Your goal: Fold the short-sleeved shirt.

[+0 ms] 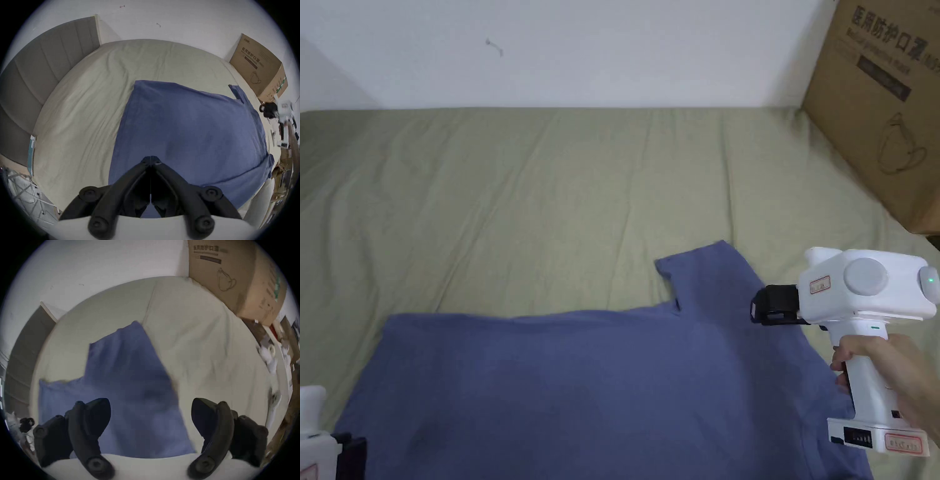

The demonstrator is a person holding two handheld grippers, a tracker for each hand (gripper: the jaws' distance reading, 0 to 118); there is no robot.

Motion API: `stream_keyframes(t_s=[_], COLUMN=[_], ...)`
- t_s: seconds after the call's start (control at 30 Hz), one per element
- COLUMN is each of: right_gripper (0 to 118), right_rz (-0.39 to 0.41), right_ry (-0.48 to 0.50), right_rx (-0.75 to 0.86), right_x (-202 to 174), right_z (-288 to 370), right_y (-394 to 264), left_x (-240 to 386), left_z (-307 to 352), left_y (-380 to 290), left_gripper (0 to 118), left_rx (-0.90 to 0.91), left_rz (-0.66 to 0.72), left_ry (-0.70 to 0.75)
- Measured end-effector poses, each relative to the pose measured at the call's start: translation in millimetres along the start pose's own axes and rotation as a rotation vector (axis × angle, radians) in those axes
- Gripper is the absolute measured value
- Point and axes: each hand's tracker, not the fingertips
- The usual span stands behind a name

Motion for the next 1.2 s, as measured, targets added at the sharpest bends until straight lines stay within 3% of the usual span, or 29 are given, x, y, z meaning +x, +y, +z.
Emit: stream_keyframes(t_s=[0.07,0.13,0.2,0.23,0.3,0.33,0.37,0.4,0.67,0.9,0.93,1.03,1.07,1.13,1.2], right_gripper=[102,93,56,46,39,15,0,0,0,0,0,0,0,0,0], right_rz=[0.033,0.04,0.043,0.053,0.084,0.095,0.094,0.079,0.101,0.111,0.111,0.108,0.106,0.102,0.097], right_ry=[-0.05,-0.038,-0.042,-0.038,-0.047,-0.036,-0.017,0.017,0.001,-0.008,-0.006,0.007,0.013,0.012,0.016], right_rx=[-0.033,-0.049,-0.067,-0.08,-0.059,-0.053,-0.045,-0.034,0.006,-0.006,-0.006,-0.003,-0.003,-0.007,-0.011], right_x=[-1.6,-0.1,0.6,0.5,-3.5,-3.6,-3.7,-4.7,-12.2,-11.5,-10.9,-7.7,-6.8,-6.4,-4.4], right_z=[-22.7,-39.0,-51.8,-57.5,-54.1,-48.5,-43.4,-37.5,-11.9,-15.3,-16.1,-20.2,-21.3,-22.8,-23.5], right_y=[15.6,24.2,23.7,19.6,15.1,13.9,15.3,16.7,19.9,21.9,21.6,21.1,20.8,19.7,18.5], left_x=[2.9,-1.9,-3.8,-3.8,-3.3,-3.4,-3.0,-1.7,-9.8,-25.0,-25.7,-25.3,-24.2,-23.5,-22.5], left_z=[-5.9,-14.1,-20.6,-22.6,-23.6,-23.3,-22.4,-18.4,-15.9,-50.9,-57.1,-94.5,-106.0,-127.2,-145.7], left_y=[6.8,10.7,14.8,15.5,15.2,15.7,15.9,14.0,27.9,92.0,104.7,141.5,147.7,164.2,173.1], left_gripper=[0,0,0,0,0,0,0,0,0,0,6,103,118,107,106], left_rx=[-0.006,-0.007,-0.018,-0.024,-0.031,-0.042,-0.045,-0.039,-0.011,0.066,0.069,-0.017,-0.033,-0.032,-0.099], left_rz=[-0.007,-0.002,0.008,0.007,0.006,0.009,0.013,0.009,0.021,0.067,0.077,0.069,0.056,0.034,0.047], left_ry=[0.007,0.013,0.008,0.01,0.008,-0.001,-0.009,-0.013,-0.004,-0.008,-0.016,-0.005,-0.018,0.007,0.08])
